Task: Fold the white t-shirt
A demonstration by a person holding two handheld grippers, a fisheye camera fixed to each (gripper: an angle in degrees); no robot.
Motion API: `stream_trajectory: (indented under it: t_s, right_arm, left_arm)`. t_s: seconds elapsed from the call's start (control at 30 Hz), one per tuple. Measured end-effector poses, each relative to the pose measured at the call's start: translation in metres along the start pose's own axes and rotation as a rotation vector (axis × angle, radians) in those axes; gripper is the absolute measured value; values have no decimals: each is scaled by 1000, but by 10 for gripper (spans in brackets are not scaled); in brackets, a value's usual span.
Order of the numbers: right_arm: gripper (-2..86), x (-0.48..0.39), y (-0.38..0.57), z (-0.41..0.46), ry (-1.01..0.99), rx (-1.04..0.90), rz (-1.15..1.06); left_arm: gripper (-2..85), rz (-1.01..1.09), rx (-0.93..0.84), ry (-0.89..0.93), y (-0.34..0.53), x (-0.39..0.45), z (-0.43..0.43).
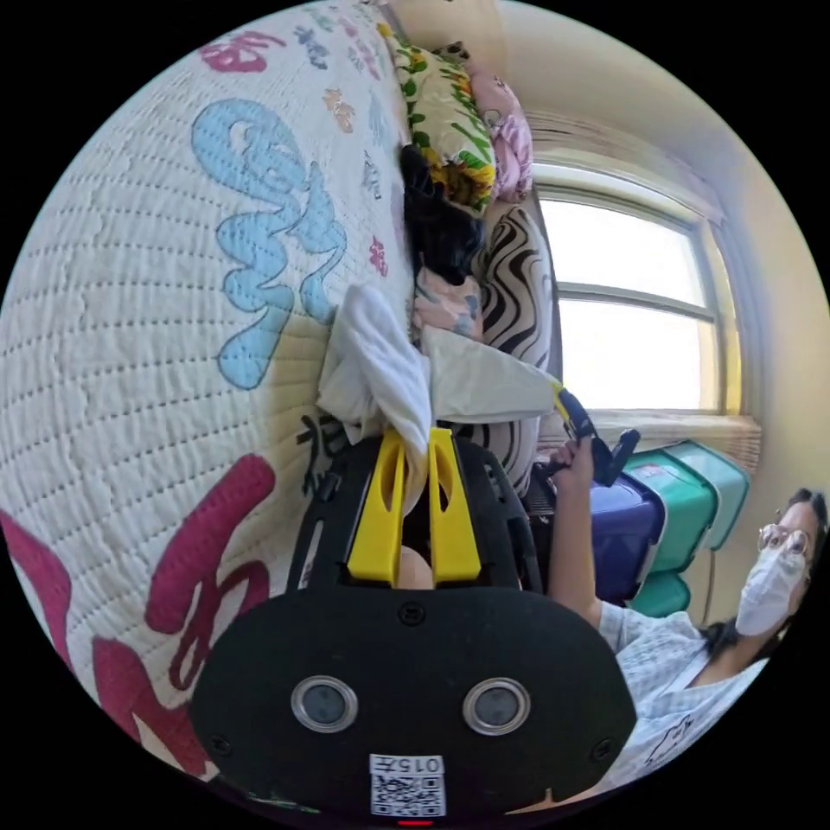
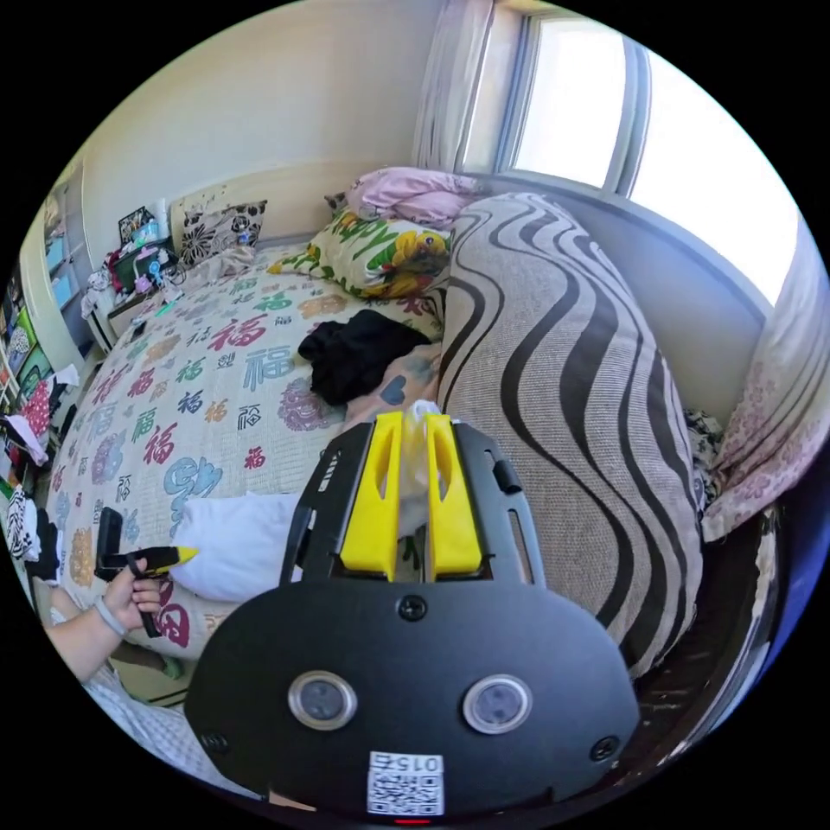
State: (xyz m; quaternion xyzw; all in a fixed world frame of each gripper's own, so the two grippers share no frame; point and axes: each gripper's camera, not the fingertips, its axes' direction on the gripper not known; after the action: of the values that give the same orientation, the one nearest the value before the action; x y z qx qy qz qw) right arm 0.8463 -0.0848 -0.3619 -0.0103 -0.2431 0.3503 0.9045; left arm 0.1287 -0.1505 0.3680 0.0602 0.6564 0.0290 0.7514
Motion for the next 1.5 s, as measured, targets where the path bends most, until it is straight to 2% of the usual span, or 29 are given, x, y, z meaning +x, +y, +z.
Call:
stream_trajectory:
  t_s: [0.13,0.23,0.3,0.37,0.4,0.57,0.7,0.87,0.97,1.07,1.2,1.33,1.4,1.5]
  right_arm:
    - [45,-24,12,-10,-30,27,-39]
    - [49,-65,23,-11,-194,14,-155]
    - [53,-102,32,-2,-349,-26,-242]
    - [57,-159,46,20,-552,-88,-328]
    - [58,-174,50,29,-583,-107,-344]
    - [79,-288,65,117,-763,-374,-429]
    - [86,-338,64,171,-799,-483,-429]
    - [87,-401,55,231,-776,-594,-499]
    - [67,-431,57,258,-786,-661,-555]
    - [35,-450,64,280,-743,-718,-601]
    - [0,-445,44,285,-817,-662,-556]
    - [-8,-418,-15,242,-906,-376,-502]
    - [-9,-404,-33,210,-952,-240,-514]
    - [-9,-387,-31,165,-984,-86,-609]
  left_arm:
    - [42,142,43,-19,21,49,-81]
    - [41,164,84,-124,49,75,-163]
    - [44,141,119,-291,76,84,-221]
    - [46,93,118,-399,96,84,-255]
    - [48,64,118,-425,109,82,-274]
    - [53,9,140,-395,153,92,-333]
    - [106,-24,164,-486,170,109,-378]
    - [112,15,274,-567,168,141,-422]
    - [103,-12,189,-591,151,140,-422]
    - [47,-29,119,-553,142,146,-423]
    - [5,105,192,-488,131,201,-451]
    - [-1,357,361,-431,124,287,-489]
    - [-2,558,459,-424,137,350,-513]
    - [-1,729,453,-459,165,404,-526]
